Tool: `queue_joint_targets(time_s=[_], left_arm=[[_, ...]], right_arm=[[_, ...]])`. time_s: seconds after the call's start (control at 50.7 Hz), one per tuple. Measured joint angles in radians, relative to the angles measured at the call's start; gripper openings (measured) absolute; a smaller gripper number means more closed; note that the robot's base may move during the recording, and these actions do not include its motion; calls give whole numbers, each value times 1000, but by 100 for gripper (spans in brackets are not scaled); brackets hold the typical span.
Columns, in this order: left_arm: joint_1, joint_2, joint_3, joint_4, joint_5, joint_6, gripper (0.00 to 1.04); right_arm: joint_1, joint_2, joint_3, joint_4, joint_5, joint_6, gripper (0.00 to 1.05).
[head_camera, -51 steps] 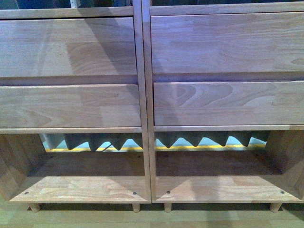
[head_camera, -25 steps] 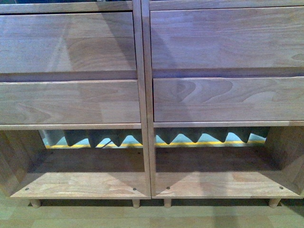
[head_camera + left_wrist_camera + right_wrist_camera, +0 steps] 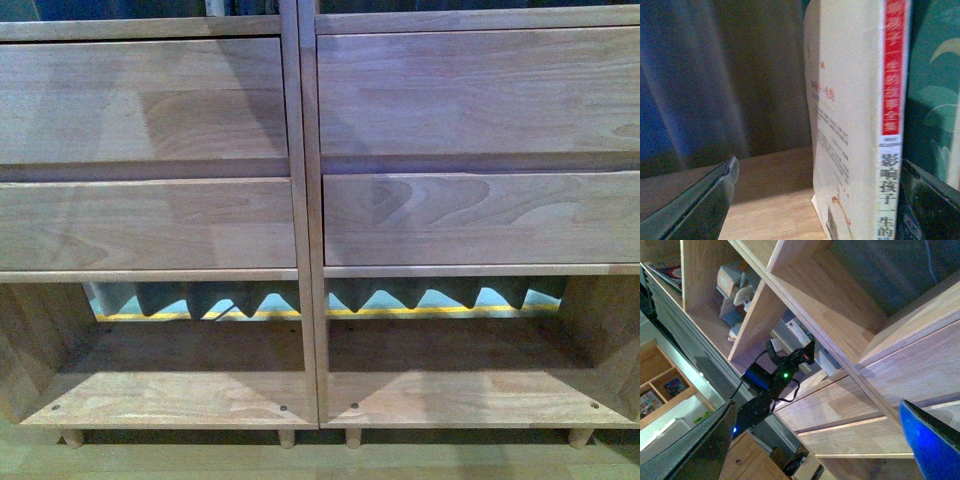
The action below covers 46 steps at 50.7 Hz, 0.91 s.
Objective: Organize books on shelf
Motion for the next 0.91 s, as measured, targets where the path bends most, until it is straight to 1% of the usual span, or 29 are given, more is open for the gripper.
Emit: queue_joint_targets(time_s=[0.118, 0.256, 0.355, 0.513, 0.611, 0.67, 0.73, 0.789, 0.828, 0.907], left_arm=[[-5, -56, -88, 34, 4, 21, 98], [-11, -145, -244, 100, -1, 16, 98], [-18, -249, -394, 164, -17, 13, 98], [-32, -472, -664, 275, -6, -16, 98], [-48, -651, -860, 298, 0, -33, 98], [-50, -736, -961, 316, 25, -49, 98], [-51, -839, -1086, 317, 26, -68, 98], [-43, -939, -1208, 318, 27, -83, 98], [-37, -989, -1265, 318, 26, -89, 98], [-8, -1128, -1400, 268, 40, -112, 98]], right_arm=[[0, 0, 0, 0, 0, 0, 98], [0, 0, 0, 0, 0, 0, 98], [0, 0, 0, 0, 0, 0, 98], [0, 0, 0, 0, 0, 0, 98], [0, -1, 0, 0, 0, 1, 98], [-24, -50, -28, -16, -5, 26, 98], [-56, -188, -104, -93, -16, 17, 98], [-55, -321, -115, -225, -2, -45, 98], [-48, -371, -113, -295, 8, -96, 98], [-17, -458, -106, -507, 48, -258, 98]])
